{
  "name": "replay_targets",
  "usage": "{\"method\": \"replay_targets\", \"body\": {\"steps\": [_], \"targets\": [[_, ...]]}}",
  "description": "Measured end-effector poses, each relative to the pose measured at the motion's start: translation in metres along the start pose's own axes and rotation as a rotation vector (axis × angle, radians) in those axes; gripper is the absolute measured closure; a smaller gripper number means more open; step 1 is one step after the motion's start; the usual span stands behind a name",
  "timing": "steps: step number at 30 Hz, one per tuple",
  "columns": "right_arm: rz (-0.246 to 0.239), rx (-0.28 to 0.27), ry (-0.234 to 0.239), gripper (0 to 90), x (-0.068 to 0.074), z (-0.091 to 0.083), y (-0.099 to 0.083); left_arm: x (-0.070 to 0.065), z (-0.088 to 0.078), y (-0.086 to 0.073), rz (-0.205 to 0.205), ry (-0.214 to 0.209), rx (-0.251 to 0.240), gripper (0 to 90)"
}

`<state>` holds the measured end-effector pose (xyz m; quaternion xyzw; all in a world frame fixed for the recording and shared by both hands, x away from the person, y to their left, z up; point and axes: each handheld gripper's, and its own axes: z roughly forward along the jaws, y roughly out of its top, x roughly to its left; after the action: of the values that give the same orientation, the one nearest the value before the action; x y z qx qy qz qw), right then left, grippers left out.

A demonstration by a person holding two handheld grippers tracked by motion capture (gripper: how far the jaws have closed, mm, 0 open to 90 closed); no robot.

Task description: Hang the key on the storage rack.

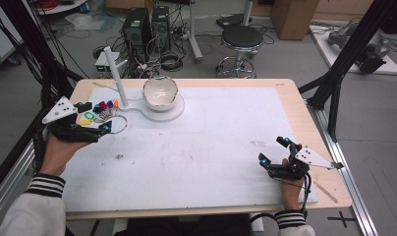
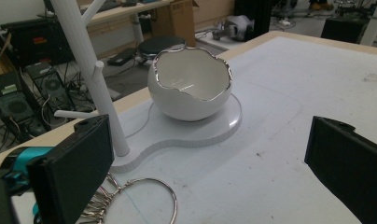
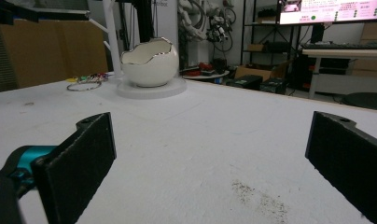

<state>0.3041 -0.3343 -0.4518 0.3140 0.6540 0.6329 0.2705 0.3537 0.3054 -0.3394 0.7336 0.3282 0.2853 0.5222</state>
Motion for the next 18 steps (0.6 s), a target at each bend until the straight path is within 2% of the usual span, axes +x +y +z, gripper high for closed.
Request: {"method": "replay_targets", "body": {"steps": [4, 8, 13, 18], "targets": [[-0.002, -0.002, -0.001, 1.2, 0.000, 0.000, 0.000, 0.005, 0.007, 0.007, 0.008, 0.020, 0.056, 1.7], [-0.001, -0.002, -0.001, 1.1, 0.000, 0.000, 0.000, 0.008, 0.016, 0.014, 0.010, -0.006, 0.116, 1.7], [0.001, 0.000, 0.000, 1.2, 0.000, 0.000, 0.000, 0.013, 0.031, 0.020, 0.026, -0.029, 0.215, 1.7], [0.002, 0.000, 0.001, 1.2, 0.000, 0.000, 0.000, 0.015, 0.045, 0.022, 0.032, -0.028, 0.289, 1.7]]}}
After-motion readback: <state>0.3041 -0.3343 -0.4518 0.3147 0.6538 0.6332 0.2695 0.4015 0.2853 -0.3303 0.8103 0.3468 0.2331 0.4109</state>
